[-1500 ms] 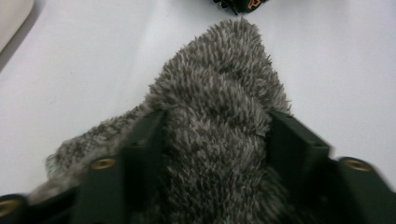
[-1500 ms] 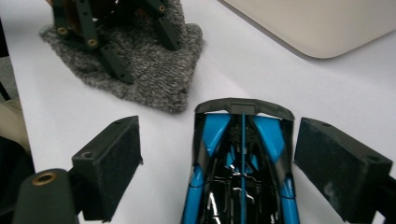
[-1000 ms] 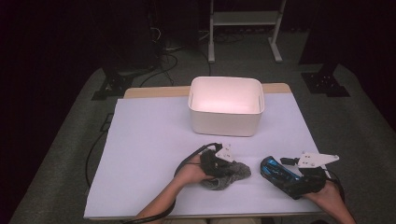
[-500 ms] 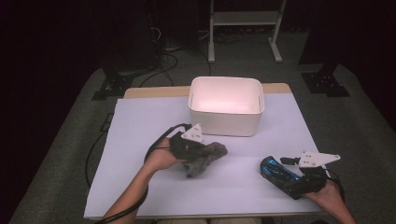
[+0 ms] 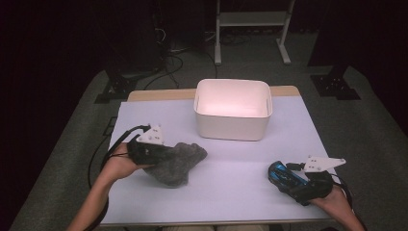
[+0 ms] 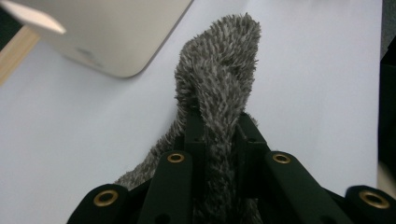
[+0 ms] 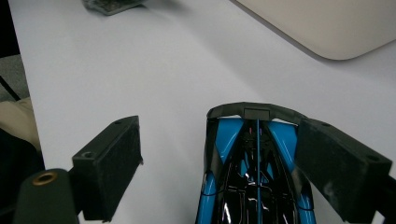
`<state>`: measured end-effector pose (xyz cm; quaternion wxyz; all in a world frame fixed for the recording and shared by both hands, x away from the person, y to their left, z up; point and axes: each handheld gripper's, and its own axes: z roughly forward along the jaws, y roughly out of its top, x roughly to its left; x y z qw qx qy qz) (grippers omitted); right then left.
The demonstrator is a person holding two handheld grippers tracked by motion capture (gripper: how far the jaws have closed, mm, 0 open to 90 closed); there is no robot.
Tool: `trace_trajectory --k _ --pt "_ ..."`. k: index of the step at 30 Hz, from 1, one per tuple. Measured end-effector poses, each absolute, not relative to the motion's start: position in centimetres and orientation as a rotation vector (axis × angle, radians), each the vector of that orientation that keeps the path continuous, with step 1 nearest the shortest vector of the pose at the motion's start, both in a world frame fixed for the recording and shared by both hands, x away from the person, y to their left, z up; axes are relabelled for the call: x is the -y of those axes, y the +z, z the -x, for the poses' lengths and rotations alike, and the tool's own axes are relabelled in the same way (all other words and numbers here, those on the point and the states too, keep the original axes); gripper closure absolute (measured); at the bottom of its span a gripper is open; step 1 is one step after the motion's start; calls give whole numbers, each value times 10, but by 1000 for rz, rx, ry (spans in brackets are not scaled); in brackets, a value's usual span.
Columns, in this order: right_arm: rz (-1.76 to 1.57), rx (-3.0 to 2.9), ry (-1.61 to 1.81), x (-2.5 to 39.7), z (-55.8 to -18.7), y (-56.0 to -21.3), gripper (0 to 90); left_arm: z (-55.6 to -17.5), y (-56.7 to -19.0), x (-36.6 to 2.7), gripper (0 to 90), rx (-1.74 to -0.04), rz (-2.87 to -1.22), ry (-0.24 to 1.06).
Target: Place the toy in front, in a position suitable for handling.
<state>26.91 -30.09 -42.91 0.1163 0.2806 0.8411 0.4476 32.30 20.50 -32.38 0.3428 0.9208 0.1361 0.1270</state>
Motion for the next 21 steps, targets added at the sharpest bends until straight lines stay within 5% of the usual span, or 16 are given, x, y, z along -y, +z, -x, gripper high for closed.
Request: trace_trajectory --k 12,21 --pt "-827 -2476 1303 296 -271 -431 136 -302 -294 -269 792 -492 -2391 447" --pt "-826 -2487 1297 295 -270 -432 136 -311 -349 -262 790 -566 -2475 363"
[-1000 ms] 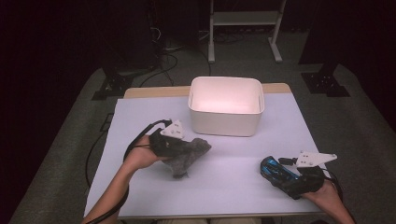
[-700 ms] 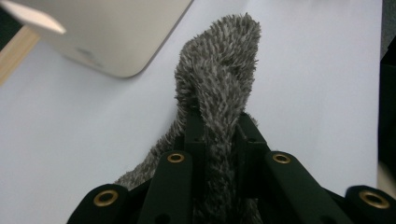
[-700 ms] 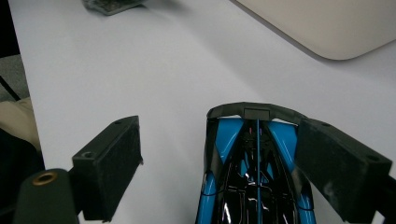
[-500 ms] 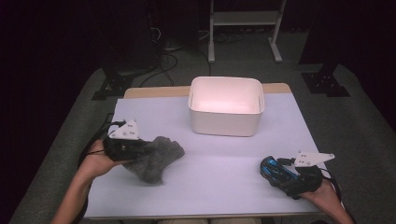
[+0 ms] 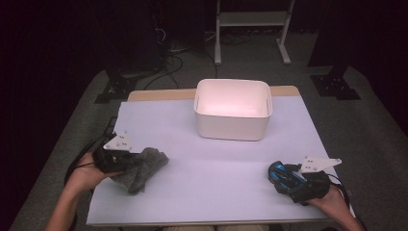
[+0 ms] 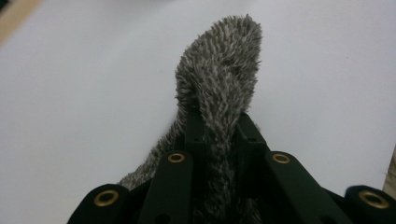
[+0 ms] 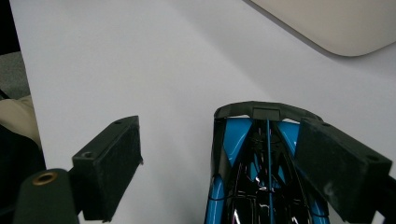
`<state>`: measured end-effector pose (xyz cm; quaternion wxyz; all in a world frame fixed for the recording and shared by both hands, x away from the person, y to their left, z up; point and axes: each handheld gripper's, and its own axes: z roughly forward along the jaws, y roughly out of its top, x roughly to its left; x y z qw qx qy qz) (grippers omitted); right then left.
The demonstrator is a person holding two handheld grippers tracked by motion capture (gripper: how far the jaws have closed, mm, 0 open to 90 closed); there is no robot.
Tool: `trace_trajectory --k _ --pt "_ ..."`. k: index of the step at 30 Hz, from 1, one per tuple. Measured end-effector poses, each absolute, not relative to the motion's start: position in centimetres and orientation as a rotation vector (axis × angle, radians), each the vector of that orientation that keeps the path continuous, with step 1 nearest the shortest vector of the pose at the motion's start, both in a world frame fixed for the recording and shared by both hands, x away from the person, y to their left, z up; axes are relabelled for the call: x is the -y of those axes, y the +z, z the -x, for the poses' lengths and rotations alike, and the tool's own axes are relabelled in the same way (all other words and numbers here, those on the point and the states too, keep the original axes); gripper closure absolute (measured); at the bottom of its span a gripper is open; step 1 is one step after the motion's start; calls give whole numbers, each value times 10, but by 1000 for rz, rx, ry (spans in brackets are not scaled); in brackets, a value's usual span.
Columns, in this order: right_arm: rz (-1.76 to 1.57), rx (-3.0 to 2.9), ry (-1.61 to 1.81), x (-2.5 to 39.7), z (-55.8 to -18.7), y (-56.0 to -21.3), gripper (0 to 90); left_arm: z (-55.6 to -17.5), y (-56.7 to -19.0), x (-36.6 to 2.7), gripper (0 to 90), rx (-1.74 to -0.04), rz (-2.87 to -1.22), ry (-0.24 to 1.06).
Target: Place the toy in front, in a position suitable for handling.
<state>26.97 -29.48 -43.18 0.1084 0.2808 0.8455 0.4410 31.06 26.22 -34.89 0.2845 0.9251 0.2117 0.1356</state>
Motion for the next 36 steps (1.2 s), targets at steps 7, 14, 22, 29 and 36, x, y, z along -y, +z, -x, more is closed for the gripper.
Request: trace_trajectory --k 7,14,22,29,36 --pt "-827 -2497 1284 297 -268 -433 136 -321 -404 -235 785 -566 -2477 232" --pt "-833 -2503 1275 300 -267 -434 136 -322 -424 -230 723 -560 -2449 206" --pt "-832 -2513 1253 300 -266 -432 136 -316 -406 -232 512 -513 -2392 232" --pt "-856 -2524 1206 304 -266 -436 130 -313 -396 -221 468 -460 -2379 250" --pt "-875 -2524 1126 304 -269 -443 126 -313 -396 -219 421 -464 -2337 242"
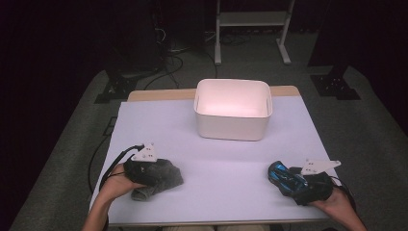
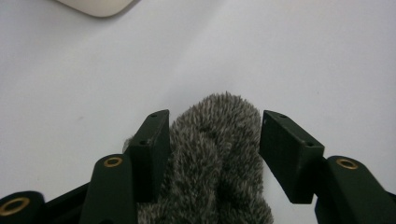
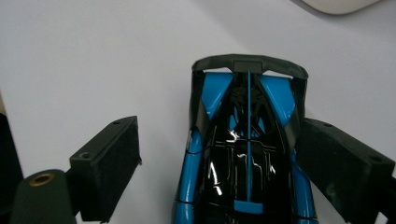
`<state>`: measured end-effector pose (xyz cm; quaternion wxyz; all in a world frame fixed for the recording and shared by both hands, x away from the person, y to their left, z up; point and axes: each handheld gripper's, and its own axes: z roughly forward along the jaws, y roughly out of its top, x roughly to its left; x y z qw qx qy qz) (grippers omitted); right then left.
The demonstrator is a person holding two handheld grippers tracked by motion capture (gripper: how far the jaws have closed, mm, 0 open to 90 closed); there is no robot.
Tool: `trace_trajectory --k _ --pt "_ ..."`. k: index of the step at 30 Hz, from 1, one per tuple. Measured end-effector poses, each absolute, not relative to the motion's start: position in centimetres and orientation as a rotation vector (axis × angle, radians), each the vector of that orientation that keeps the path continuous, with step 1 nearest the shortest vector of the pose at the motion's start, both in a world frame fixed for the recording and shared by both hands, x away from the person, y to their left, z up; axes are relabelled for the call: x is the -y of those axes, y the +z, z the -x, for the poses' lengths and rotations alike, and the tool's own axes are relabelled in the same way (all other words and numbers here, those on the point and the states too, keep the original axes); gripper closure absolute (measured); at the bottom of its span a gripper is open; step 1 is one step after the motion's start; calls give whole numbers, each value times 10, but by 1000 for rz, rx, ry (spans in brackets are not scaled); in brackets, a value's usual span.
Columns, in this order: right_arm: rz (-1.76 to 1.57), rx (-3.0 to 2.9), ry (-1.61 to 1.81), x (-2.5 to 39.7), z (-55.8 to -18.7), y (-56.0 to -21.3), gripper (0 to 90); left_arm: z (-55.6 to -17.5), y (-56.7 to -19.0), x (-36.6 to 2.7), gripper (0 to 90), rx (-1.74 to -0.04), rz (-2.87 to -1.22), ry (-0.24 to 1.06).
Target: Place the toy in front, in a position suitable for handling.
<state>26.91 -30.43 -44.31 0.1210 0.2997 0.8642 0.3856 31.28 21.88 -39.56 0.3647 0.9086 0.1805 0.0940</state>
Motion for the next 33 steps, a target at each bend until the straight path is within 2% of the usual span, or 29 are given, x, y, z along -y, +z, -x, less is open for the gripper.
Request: trace_trajectory --k 33 --pt "-952 -2539 969 303 -277 -459 132 -311 -401 -218 379 -453 -2359 202"
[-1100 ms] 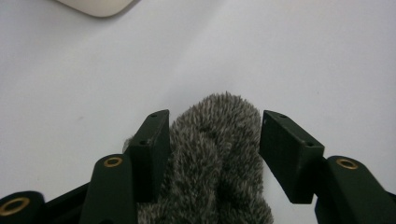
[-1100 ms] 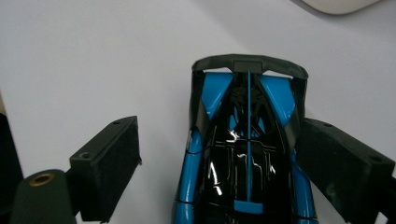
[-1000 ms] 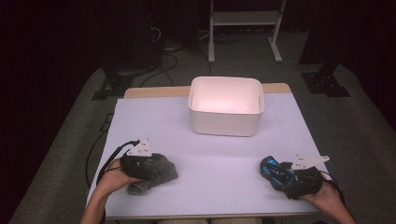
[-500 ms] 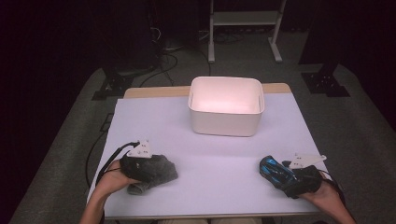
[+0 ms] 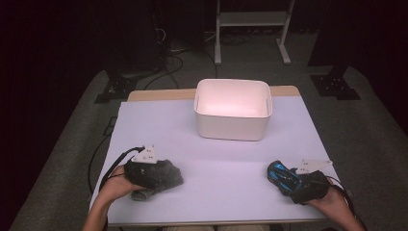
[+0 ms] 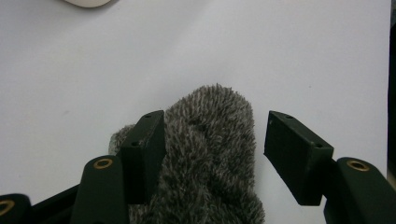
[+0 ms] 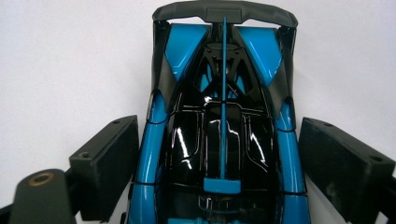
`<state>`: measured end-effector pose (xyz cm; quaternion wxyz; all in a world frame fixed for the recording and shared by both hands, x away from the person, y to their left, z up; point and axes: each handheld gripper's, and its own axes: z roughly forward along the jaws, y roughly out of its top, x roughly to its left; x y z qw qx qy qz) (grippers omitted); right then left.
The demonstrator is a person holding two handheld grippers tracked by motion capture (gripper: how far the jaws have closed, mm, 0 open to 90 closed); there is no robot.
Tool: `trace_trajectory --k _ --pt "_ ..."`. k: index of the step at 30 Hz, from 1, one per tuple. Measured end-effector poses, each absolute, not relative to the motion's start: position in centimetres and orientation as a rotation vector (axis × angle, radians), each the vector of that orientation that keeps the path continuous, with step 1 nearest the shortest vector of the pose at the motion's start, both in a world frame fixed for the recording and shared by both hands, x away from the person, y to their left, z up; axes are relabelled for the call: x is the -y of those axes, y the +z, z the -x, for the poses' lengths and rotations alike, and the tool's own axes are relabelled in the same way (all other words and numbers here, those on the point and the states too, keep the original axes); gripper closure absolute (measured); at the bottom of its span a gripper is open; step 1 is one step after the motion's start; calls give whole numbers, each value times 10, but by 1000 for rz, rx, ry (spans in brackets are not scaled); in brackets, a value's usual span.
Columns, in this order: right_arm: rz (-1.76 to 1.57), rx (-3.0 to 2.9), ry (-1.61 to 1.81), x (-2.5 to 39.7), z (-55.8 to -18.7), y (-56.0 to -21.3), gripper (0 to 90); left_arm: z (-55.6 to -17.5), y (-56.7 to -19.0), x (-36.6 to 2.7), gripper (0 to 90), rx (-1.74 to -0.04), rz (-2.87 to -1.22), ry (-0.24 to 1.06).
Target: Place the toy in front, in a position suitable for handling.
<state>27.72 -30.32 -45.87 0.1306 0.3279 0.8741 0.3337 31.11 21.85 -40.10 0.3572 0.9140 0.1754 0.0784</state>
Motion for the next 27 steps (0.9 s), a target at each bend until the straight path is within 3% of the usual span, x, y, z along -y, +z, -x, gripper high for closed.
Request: trace_trajectory --k 6,27 --pt "-967 -2531 974 304 -275 -457 238 -310 -402 -216 379 -450 -2368 196" --pt "-948 -2533 980 305 -272 -456 251 -310 -398 -220 375 -462 -2365 196"
